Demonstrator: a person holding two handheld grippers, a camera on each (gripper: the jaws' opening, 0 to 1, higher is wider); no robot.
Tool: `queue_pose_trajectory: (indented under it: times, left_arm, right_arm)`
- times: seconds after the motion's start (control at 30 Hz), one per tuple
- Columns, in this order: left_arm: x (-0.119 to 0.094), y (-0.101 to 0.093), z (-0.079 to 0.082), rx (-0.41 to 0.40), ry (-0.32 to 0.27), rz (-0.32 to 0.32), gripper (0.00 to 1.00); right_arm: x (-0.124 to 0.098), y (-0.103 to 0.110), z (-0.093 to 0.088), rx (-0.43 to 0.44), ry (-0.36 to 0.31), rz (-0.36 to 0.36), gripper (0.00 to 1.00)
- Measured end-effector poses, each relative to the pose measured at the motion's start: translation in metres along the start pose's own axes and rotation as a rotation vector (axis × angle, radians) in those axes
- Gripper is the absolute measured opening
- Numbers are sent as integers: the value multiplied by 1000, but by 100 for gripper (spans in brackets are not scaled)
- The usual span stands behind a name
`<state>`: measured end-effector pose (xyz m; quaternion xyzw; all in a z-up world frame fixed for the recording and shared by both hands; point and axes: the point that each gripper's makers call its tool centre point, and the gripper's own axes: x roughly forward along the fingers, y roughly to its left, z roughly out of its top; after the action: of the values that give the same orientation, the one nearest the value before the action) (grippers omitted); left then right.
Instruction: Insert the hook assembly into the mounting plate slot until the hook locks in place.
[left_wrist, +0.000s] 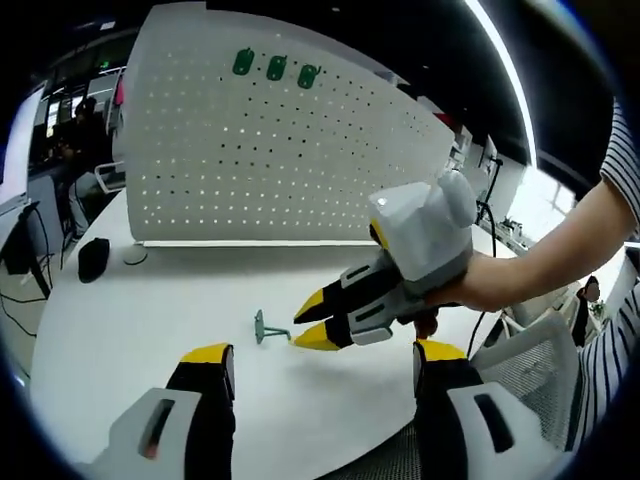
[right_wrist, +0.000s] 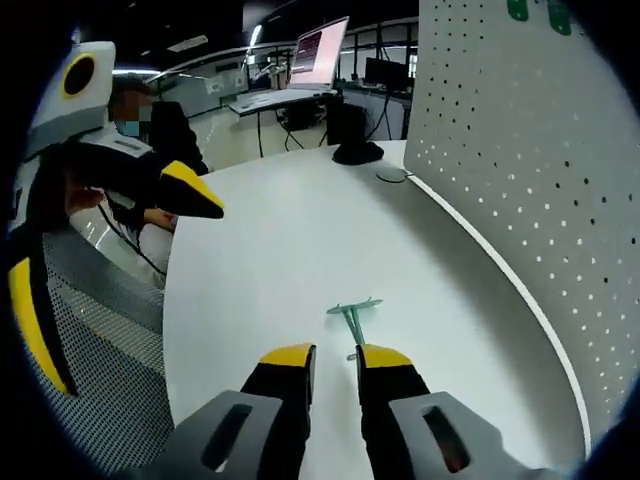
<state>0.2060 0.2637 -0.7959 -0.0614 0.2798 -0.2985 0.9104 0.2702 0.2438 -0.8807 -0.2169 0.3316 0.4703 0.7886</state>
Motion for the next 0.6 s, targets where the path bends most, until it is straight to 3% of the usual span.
queue_pose_trajectory:
  times: [0.3,0.33,0.43,0.6]
  left_arm:
    - [1,1,-2,24,13,11,74]
    - [1,1,-4,71,31,16,74]
    - [3,-6,-9,111,56,3,74]
    - [3,-4,-8,99,53,8,73]
  right_arm:
    - [22,-12,6,-17,23,3,12]
    - [25,-14,5,-16,28,5,11]
    - [30,-13,-4,37,68,27,9]
    - [31,-19,-3,71,61,20,7]
